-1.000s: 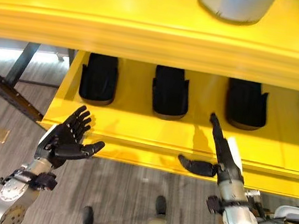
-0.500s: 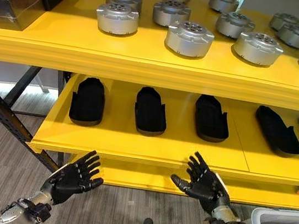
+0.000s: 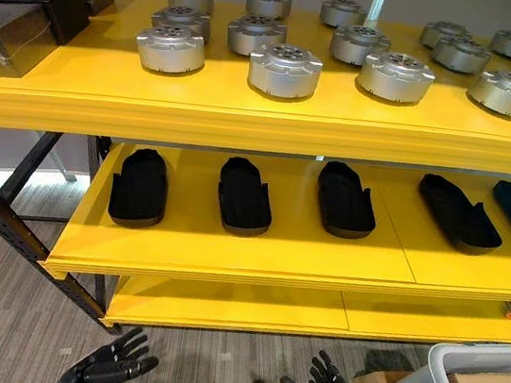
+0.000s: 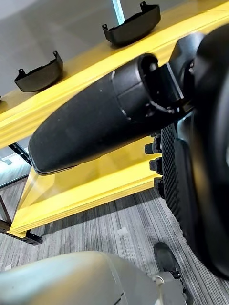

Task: Move parts from the plastic box to the shelf.

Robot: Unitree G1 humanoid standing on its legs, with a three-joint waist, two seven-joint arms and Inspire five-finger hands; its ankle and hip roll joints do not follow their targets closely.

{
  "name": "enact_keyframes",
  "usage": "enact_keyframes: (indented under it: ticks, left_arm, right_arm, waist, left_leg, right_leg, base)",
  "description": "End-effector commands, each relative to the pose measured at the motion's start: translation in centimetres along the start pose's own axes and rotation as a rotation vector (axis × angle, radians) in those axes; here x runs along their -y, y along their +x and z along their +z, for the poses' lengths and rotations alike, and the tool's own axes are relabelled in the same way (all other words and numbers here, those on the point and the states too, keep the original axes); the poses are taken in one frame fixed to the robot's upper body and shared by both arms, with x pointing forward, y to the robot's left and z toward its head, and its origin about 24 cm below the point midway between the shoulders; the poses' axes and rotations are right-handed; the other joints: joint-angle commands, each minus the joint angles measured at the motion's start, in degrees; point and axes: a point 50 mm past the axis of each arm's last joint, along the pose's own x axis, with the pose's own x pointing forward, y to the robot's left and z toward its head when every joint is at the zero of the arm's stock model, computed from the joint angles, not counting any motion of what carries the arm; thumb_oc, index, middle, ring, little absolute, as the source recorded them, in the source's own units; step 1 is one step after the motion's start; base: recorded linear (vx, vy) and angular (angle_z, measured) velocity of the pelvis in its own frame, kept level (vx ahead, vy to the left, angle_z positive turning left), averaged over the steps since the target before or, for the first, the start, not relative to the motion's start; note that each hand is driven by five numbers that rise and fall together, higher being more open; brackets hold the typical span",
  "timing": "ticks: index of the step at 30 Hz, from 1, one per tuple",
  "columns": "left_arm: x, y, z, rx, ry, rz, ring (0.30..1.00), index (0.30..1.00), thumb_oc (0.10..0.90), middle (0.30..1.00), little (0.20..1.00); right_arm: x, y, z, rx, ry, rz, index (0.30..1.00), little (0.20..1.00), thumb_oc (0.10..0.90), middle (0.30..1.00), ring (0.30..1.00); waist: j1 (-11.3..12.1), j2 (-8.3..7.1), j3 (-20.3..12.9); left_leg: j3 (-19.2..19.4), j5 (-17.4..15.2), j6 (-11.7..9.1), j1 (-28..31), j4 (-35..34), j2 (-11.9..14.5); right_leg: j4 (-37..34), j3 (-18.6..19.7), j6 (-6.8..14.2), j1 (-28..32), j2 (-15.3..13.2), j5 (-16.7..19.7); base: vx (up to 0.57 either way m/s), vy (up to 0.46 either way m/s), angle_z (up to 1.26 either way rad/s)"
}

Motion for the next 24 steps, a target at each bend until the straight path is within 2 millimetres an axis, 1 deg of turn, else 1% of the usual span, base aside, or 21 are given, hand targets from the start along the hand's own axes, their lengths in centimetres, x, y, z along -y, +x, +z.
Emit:
enact_keyframes:
  ticks: [1, 4, 6, 15, 24]
  left_arm:
    - [1.4, 0.6, 7.2, 0.322, 0.114, -0.105, 1.0, 1.0, 0.9, 1.0, 1.0]
    - [1.4, 0.9, 7.5, 0.324, 0.09, -0.098, 1.0, 1.0, 0.9, 1.0, 1.0]
    - [1.5, 1.1, 7.2, 0.314, 0.082, -0.098, 1.0, 1.0, 0.9, 1.0, 1.0]
    - [2.0, 1.3, 6.7, 0.298, 0.065, -0.114, 1.0, 1.0, 0.9, 1.0, 1.0]
    - [1.7, 1.2, 6.6, 0.293, 0.055, -0.091, 1.0, 1.0, 0.9, 1.0, 1.0]
  right_arm:
    - [-0.8, 1.8, 5.4, 0.244, -0.022, 0.033, 1.0, 1.0, 0.9, 1.0, 1.0]
    - [-1.5, 2.1, 5.0, 0.24, 0.021, 0.059, 1.0, 1.0, 0.9, 1.0, 1.0]
    - [-1.9, 2.1, 4.7, 0.237, 0.012, 0.069, 1.0, 1.0, 0.9, 1.0, 1.0]
    - [-2.1, 2.0, 4.7, 0.242, 0.031, 0.087, 1.0, 1.0, 0.9, 1.0, 1.0]
    - [-2.4, 2.1, 4.5, 0.235, 0.028, 0.095, 1.0, 1.0, 0.9, 1.0, 1.0]
  waist:
    - [0.2, -1.62, 1.53]
    - [0.1, -1.44, 1.46]
    - [0.07, -1.46, 1.41]
    - [-0.09, -1.63, 1.4]
    - [-0.13, -1.69, 1.54]
  left_leg:
    - [2.64, -0.38, 1.38, 1.59, -0.12, 1.29]
    - [2.61, -0.42, 1.41, 1.7, -0.12, 1.21]
    - [2.67, -0.45, 1.41, 1.87, -0.12, 1.22]
    - [3.06, -0.96, 1.75, 2.56, -0.12, 1.1]
    - [3.3, -1.24, 1.9, 3.07, -0.12, 1.13]
  right_leg:
    - [0.37, -4.35, -0.8, 4.59, -0.83, -3.33]
    - [0.37, -4.52, -0.83, 4.69, -0.92, -3.33]
    - [0.37, -4.65, -0.86, 4.85, -0.93, -3.34]
    - [0.37, -4.91, -0.88, 5.33, -1.0, -3.5]
    - [0.37, -5.13, -0.98, 5.82, -1.14, -3.69]
  base:
    - [0.0, 0.0, 0.0]
    - [0.0, 0.0, 0.0]
    - [0.03, -0.005, 0.01]
    - [0.02, -0.003, 0.0]
    - [0.0, 0.0, 0.0]
